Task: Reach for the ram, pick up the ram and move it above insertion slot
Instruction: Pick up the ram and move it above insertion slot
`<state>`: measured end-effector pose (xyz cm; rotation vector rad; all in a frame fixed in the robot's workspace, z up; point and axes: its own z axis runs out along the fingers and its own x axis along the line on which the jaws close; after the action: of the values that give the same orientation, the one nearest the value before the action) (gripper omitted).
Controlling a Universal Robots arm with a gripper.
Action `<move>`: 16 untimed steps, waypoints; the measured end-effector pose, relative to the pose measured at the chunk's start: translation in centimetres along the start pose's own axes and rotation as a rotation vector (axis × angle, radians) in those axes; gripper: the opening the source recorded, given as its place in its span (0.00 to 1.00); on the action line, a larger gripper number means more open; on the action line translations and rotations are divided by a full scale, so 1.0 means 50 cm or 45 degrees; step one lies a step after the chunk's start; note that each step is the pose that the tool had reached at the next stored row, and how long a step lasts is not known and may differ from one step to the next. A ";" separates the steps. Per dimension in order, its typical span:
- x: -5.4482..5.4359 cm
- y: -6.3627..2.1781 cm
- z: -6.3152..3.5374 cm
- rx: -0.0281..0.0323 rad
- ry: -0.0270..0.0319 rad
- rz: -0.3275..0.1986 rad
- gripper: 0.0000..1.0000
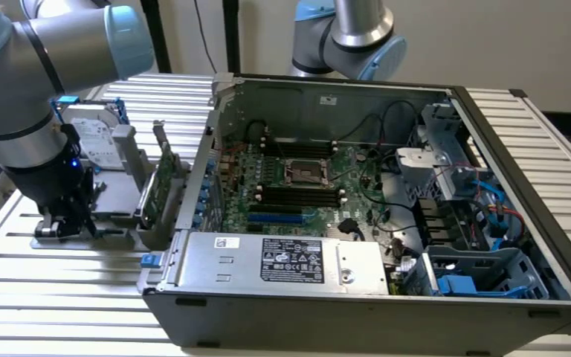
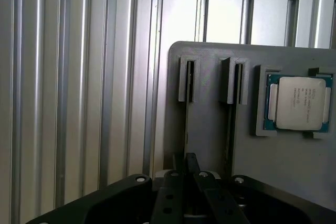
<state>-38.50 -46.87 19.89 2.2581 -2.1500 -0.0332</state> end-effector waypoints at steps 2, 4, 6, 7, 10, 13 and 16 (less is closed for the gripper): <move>0.000 0.000 0.000 -0.0001 0.0000 0.000 0.13; 0.000 0.000 0.000 -0.0002 -0.0001 0.001 0.13; 0.000 -0.001 0.000 -0.0003 -0.0001 0.002 0.13; 0.000 -0.001 -0.001 -0.0006 -0.0001 0.002 0.13; 0.000 -0.001 -0.006 -0.0020 -0.0003 0.005 0.13; 0.000 -0.002 -0.012 -0.0045 -0.0004 0.008 0.13; 0.000 -0.002 -0.023 -0.0087 -0.0007 0.010 0.13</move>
<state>-38.36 -46.87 21.02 2.2462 -2.1557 -0.0410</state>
